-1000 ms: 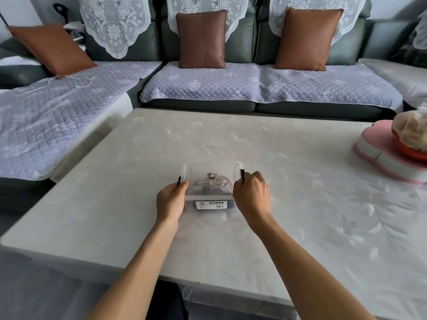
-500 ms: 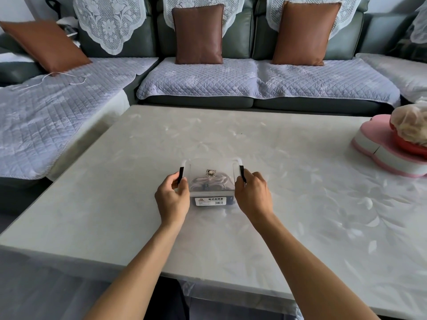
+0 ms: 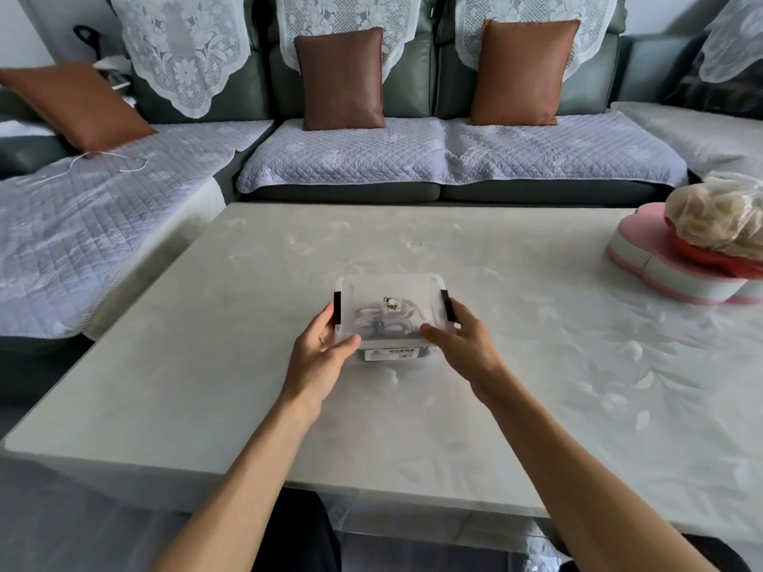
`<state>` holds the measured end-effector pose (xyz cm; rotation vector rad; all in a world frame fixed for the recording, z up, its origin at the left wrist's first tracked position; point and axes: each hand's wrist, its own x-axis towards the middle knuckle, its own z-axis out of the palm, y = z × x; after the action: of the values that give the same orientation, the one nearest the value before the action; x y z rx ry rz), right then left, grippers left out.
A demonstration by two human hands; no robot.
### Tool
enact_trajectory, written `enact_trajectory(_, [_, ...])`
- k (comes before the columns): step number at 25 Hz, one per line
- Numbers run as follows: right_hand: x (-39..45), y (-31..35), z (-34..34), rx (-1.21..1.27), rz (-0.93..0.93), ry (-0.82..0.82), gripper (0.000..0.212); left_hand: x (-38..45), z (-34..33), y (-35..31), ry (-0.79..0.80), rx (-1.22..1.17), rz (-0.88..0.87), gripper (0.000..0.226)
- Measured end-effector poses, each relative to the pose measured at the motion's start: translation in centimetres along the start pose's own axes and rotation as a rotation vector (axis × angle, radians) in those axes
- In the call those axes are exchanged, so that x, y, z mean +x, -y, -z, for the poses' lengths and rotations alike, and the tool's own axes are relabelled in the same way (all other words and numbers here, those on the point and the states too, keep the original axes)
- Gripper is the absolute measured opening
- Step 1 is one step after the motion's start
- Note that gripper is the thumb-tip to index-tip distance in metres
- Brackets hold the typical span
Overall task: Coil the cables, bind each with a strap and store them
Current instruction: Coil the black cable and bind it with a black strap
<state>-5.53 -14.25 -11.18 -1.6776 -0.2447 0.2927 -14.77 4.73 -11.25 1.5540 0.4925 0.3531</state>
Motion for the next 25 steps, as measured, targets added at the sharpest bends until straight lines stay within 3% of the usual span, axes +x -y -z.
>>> enact_trajectory(6, [-3.6,0.6,12.5,-0.114,-0.029,-0.25,0.07,-0.1,-11.7,-2.7,0.267,0.032,0.029,0.059])
enact_trajectory(13, [-6.0,-0.8,28.0,-0.146,-0.056,-0.572,0.038,-1.6,-29.9,-5.3,0.48,0.078,0.077,0.056])
enact_trajectory(21, [-0.8,-3.0,33.3,-0.184,-0.077,-0.592,0.055,-0.6,-37.6,-2.8,0.28,0.109,0.083,0.056])
enact_trajectory(25, [0.6,-4.3,32.8,-0.276,-0.089,-0.568,0.058,0.8,-37.6,-0.9,0.292,0.179,0.081,0.054])
